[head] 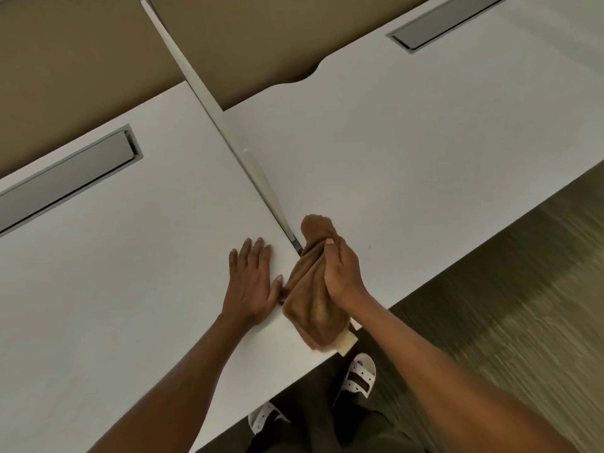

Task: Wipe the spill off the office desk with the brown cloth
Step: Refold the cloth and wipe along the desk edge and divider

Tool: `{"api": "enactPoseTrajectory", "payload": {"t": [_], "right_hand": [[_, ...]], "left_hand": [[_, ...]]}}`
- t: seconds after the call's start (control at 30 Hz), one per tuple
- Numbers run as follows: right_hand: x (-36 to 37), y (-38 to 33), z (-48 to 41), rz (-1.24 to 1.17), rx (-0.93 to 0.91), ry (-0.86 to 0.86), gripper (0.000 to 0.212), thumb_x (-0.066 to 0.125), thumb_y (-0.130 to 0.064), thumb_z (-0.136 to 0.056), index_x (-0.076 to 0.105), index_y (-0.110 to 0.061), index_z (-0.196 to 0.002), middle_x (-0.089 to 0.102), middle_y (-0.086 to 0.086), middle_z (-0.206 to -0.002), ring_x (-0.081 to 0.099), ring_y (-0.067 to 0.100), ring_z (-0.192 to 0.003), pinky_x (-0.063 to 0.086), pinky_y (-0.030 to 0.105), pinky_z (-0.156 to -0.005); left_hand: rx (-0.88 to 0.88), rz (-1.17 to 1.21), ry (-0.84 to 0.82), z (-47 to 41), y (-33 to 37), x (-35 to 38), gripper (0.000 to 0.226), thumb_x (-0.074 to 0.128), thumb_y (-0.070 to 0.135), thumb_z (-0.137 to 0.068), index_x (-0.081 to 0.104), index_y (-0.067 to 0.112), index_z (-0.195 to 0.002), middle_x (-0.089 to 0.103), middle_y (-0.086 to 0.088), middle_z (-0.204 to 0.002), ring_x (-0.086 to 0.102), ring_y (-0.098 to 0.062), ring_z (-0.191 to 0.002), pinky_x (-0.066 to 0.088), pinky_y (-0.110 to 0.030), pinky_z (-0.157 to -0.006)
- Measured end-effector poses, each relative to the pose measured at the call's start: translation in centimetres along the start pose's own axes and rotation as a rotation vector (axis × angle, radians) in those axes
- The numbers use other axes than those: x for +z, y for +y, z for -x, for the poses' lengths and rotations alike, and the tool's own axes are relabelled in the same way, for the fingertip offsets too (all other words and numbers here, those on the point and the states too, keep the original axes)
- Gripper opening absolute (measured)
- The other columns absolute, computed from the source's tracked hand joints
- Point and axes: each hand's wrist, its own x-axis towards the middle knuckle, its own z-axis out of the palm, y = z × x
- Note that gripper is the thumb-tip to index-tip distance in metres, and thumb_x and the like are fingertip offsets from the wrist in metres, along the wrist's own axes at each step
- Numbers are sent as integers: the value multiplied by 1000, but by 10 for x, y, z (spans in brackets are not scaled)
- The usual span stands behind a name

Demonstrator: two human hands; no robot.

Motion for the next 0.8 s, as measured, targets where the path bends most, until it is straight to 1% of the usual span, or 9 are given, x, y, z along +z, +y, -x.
{"api": "enactPoseTrajectory", "payload": {"t": [0.13,0.17,0.23,0.3,0.4,0.47,0.57,0.63,0.8], "right_hand": [[16,-4,-38,16,103,-101,35,27,-29,-104,55,-20,-85,60,1,-83,59,16,-79,47,19,-70],[21,-3,-44,31,126,-141,37,27,-30,-103,58,-17,-90,61,3,-87,60,19,-84,47,22,-72],[32,-1,-50,70,162,-224,41,26,-33,-103,59,-12,-111,64,7,-105,60,22,-100,47,25,-84],[40,-4,-53,128,188,-291,46,26,-35,-103,49,-9,-133,57,11,-128,55,24,-116,39,26,-97],[50,-11,-60,247,157,-345,45,30,-26,-104,35,-5,-143,46,14,-142,47,26,-127,31,24,-100],[56,-11,-64,361,110,-340,46,32,-25,-103,31,-6,-144,48,13,-141,50,26,-125,33,27,-101],[62,-2,-62,474,53,-272,45,32,-32,-102,36,-7,-140,60,10,-123,61,25,-104,38,26,-85],[63,7,-59,507,-6,-211,43,32,-36,-101,41,-7,-132,64,9,-113,61,20,-89,40,27,-77],[58,14,-56,545,-40,-237,43,31,-33,-102,42,-5,-132,64,11,-112,59,21,-88,39,27,-76]], "left_hand": [[0,29,31,-1,-2,0,72,19,50,-92,30,5,-146,22,-16,-157,9,-32,-147,5,-53,-119],[-1,32,36,-1,-2,1,71,19,49,-92,30,5,-147,22,-16,-157,8,-31,-147,4,-52,-119],[-6,37,41,-1,-3,3,71,18,49,-92,28,5,-147,20,-15,-158,7,-30,-148,3,-51,-119],[-12,30,43,-2,-3,4,71,20,48,-92,28,4,-147,21,-15,-157,7,-30,-147,4,-51,-119],[-21,-2,35,-3,-2,5,71,20,48,-93,27,4,-148,22,-16,-157,9,-31,-147,8,-53,-119],[-21,-13,32,-3,-1,6,71,19,49,-93,25,5,-148,22,-16,-157,9,-31,-147,7,-53,-119],[-17,-7,29,-3,-3,7,72,20,52,-93,24,7,-149,21,-15,-157,8,-31,-147,5,-52,-119],[-17,-4,21,-3,-3,7,73,21,54,-93,23,7,-149,21,-16,-157,8,-31,-147,4,-51,-119],[-25,8,18,-3,-2,4,72,19,53,-93,25,8,-149,22,-15,-157,9,-32,-147,6,-52,-119]]}}
